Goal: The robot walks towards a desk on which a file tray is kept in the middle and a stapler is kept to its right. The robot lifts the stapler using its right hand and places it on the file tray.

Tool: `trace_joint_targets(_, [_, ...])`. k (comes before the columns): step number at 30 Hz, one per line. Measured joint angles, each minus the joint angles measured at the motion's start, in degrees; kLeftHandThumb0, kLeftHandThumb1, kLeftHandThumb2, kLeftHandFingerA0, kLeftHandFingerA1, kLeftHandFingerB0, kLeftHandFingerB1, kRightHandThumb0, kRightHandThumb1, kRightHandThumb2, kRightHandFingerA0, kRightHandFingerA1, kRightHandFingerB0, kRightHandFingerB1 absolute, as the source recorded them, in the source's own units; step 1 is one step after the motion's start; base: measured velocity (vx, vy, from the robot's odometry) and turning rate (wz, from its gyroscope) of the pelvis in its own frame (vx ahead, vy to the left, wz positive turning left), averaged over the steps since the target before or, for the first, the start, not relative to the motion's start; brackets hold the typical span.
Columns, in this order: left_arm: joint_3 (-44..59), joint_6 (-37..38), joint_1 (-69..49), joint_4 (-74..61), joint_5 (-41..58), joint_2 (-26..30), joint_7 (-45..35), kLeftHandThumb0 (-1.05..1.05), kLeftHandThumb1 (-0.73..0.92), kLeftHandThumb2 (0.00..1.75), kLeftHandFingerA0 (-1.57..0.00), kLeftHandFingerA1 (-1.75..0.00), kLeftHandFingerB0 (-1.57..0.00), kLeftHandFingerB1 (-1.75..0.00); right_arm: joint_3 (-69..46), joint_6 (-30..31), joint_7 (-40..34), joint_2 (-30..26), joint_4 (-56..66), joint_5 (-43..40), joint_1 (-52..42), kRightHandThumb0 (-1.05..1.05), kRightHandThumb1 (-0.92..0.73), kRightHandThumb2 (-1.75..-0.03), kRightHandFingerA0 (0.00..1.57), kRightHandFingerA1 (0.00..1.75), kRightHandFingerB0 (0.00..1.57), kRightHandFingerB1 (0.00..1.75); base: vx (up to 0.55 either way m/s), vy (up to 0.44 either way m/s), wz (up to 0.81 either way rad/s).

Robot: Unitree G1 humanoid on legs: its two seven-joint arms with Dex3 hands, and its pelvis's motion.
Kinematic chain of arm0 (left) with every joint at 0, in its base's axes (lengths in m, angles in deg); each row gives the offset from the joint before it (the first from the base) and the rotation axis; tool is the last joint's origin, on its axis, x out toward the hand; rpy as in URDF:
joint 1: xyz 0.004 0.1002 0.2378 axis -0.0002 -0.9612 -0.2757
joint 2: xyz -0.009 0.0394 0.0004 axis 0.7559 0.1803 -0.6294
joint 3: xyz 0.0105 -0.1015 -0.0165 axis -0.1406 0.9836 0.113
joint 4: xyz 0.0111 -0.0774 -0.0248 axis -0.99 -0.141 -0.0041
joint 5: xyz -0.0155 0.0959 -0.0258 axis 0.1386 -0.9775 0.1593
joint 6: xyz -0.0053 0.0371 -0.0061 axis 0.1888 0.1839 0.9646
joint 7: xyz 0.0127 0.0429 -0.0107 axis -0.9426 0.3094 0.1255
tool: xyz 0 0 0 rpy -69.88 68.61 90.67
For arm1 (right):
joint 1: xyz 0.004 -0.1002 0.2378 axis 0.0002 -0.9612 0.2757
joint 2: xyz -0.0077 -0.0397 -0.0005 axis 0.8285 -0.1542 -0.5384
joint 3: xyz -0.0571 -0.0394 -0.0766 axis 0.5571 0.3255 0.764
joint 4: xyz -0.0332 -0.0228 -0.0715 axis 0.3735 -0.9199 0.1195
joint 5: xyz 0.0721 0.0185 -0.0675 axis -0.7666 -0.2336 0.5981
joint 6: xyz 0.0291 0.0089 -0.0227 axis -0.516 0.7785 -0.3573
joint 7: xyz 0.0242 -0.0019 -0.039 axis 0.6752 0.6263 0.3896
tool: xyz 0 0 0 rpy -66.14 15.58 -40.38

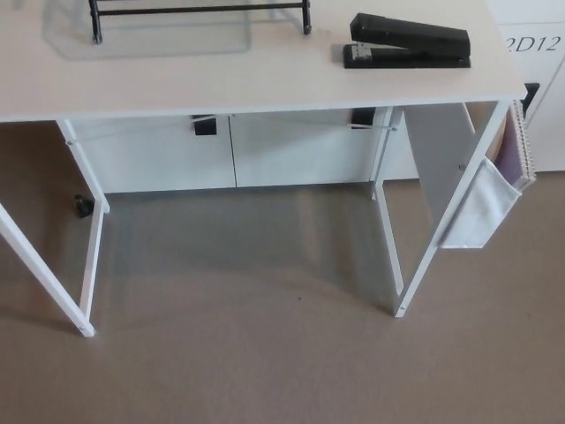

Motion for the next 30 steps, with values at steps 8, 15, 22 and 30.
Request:
trace_joint_targets(8, [-0.7, -0.2, 0.2, 0.3, -0.2, 0.0, 0.0, -0.51, 0.56, 1.17, -0.09, -0.63, -0.01, -0.57, -0.4, -0.9, -0.1, 0.0, 0.2, -0.1, -0.3, -0.56, -0.78, -0.79, 0.00, 0.00, 0.00, 0.00, 0.00, 0.000, 0.00])
trace_joint_targets(15, [-0.6, -0.3, 1.1, 0.2, -0.2, 0.3, 0.0, -0.80, 0.78, 0.71, -0.19, -0.79, -0.14, -0.68, 0.5, -0.6, 0.0, -0.1, 2.5, 0.1, -1.0, -0.61, -0.75, -0.78, 0.00, 0.00, 0.00, 0.00, 0.00, -0.029, 0.04])
trace_joint_targets(22, [-0.3, -0.5, 1.0, 0.3, -0.1, 0.2, 0.0, -0.49, 0.55, 1.15, -0.12, -0.63, -0.05, -0.59, 0.1, -0.6, 0.0, -0.3, 1.7, 0.0, -0.9, -0.59, -0.77, -0.78, 0.00, 0.00, 0.00, 0.00, 0.09, 0.201, -0.11])
trace_joint_targets(30, [-0.1, -1.0, 2.3, 0.3, 0.0, 0.9, 0.1, -0.49, 0.53, 1.15, -0.11, -0.63, -0.05, -0.58, 1.1, -0.4, 0.2, 0.1, 2.6, 0.1, -0.6, -0.55, -0.76, -0.79, 0.00, 0.00, 0.00, 0.00, 0.16, 0.307, 0.05])
